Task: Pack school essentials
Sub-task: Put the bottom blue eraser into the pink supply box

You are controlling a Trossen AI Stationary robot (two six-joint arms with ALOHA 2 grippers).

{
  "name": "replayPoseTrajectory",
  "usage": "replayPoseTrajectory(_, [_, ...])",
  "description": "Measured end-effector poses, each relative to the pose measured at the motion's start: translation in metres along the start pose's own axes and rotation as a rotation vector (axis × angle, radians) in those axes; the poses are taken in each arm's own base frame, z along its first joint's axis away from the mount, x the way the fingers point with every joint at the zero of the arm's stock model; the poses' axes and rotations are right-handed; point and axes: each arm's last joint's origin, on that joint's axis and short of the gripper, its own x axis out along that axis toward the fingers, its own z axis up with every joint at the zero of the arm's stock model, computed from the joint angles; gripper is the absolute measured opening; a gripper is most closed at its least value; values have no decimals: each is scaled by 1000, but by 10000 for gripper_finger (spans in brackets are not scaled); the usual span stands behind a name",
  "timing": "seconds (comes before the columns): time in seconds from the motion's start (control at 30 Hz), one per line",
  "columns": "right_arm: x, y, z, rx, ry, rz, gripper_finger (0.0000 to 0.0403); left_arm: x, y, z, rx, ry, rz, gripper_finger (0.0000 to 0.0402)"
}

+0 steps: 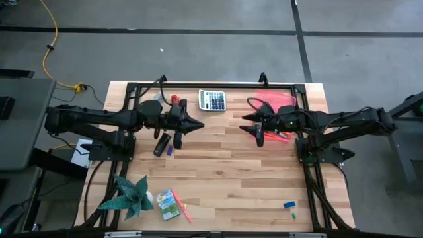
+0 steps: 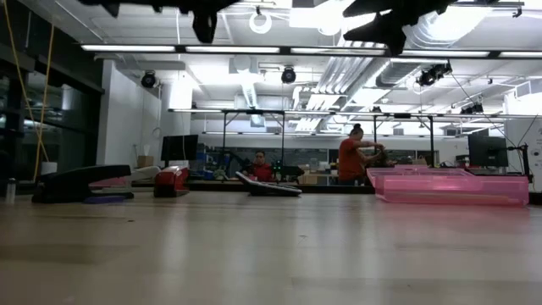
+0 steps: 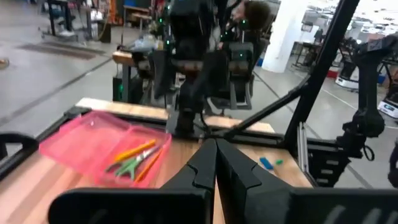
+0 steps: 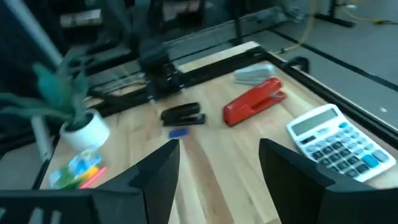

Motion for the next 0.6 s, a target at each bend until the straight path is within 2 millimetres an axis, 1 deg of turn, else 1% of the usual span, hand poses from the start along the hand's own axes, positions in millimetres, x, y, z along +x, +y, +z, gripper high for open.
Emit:
replayPoseTrajectory(0.1, [-1, 7, 2, -54, -23, 53, 213, 2, -11, 11, 21, -31, 1, 0])
replayPoseTrajectory(0.2, [-1, 10, 3, -78, -38, 74, 213, 2, -16, 18, 23, -57, 4, 0])
replayPoseTrajectory(0.6, [-2, 11, 7, -83, -87, 86, 213, 2, -15, 20, 48, -62, 24, 12])
